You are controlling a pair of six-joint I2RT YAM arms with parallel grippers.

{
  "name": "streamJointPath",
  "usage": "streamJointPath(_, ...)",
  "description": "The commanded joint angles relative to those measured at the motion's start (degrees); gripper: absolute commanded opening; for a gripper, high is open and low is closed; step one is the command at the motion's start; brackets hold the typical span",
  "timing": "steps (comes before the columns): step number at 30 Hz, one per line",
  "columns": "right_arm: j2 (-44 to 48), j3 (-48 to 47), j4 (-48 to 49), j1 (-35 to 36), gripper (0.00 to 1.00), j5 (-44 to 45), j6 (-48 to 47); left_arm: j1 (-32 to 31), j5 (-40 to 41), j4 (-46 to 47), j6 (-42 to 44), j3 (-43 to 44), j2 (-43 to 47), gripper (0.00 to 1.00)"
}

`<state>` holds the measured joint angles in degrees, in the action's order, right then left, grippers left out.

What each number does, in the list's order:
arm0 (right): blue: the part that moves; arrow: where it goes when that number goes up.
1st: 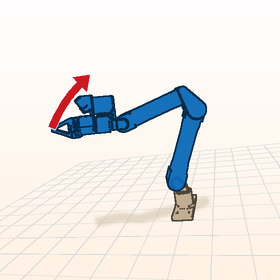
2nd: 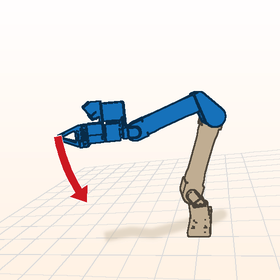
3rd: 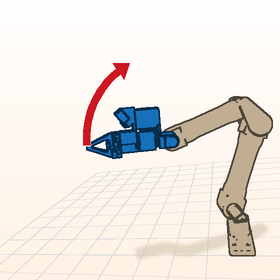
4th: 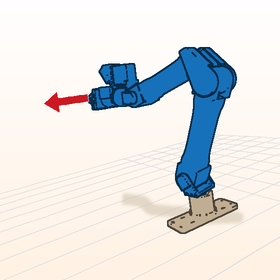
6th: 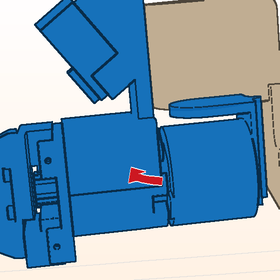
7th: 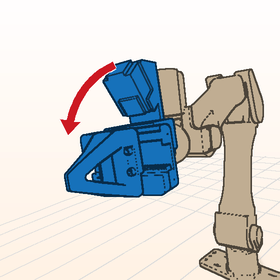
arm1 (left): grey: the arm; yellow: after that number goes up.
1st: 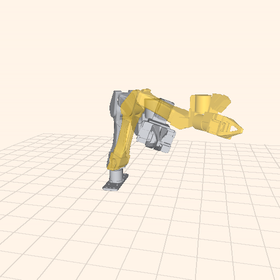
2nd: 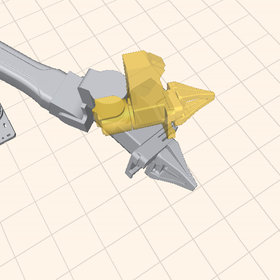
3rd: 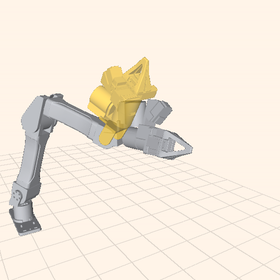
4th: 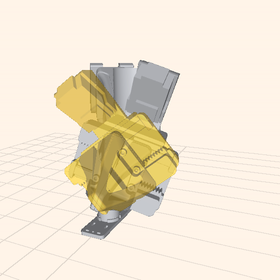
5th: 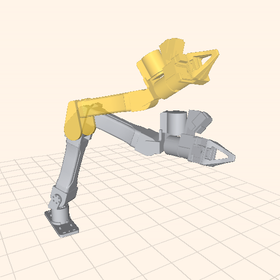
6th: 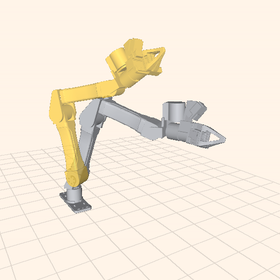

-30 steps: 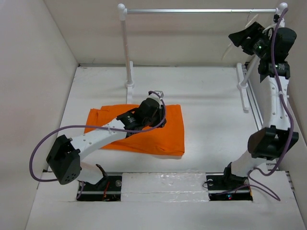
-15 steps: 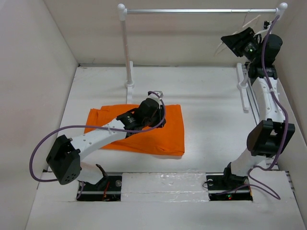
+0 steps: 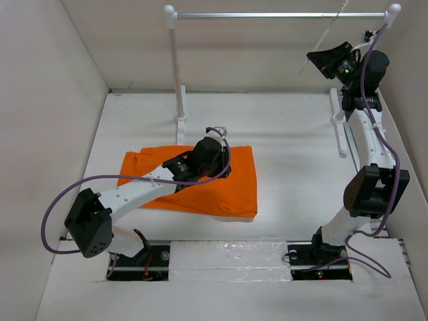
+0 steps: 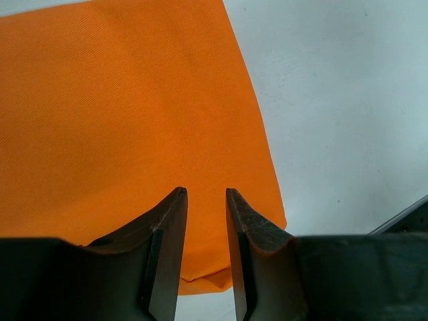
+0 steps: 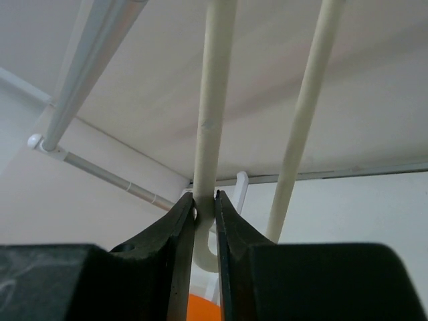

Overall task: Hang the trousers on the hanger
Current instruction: Grab a hanger with the right arm, then place trousers on hanger

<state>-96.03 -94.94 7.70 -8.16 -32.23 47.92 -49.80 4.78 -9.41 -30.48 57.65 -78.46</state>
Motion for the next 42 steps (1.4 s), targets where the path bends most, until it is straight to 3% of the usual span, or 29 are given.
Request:
streamJointPath(1, 2.2, 0.0, 9.0, 0.5, 0.2, -1.2, 1.0, -0.1, 0.6, 0.6, -0.2, 0.4, 2.0, 0.26)
streamJointPath(5, 3.3, -0.4, 9.1, 0.5, 0.19, -2.0, 0.8, -0.1, 0.5, 0.4, -0.6, 0.5, 2.6, 0.28)
streamJointPath(13, 8.6, 6.9, 8.6, 0.5, 0.18, -5.7, -0.8, -0.1, -0.6, -0.2, 1.7, 6.8, 3.7, 0.44)
streamJointPath(21, 12.4, 13.7, 6.1, -0.6, 0.16, -8.1, -4.5, -0.1, -3.3, -1.1, 3.3, 14.6, 0.7, 0.46)
streamJointPath(35, 20.2, 31.7, -6.6, -0.6, 0.15, -10.2, -18.5, -0.1, -10.9, -2.3, 2.8, 38.7, -10.9, 0.53)
streamJointPath(42, 23.8, 39.7, -16.2, 1.6, 0.14, -9.0, -27.1, -0.6, -10.7, 0.6, 3.1, 42.6, -19.5, 0.54)
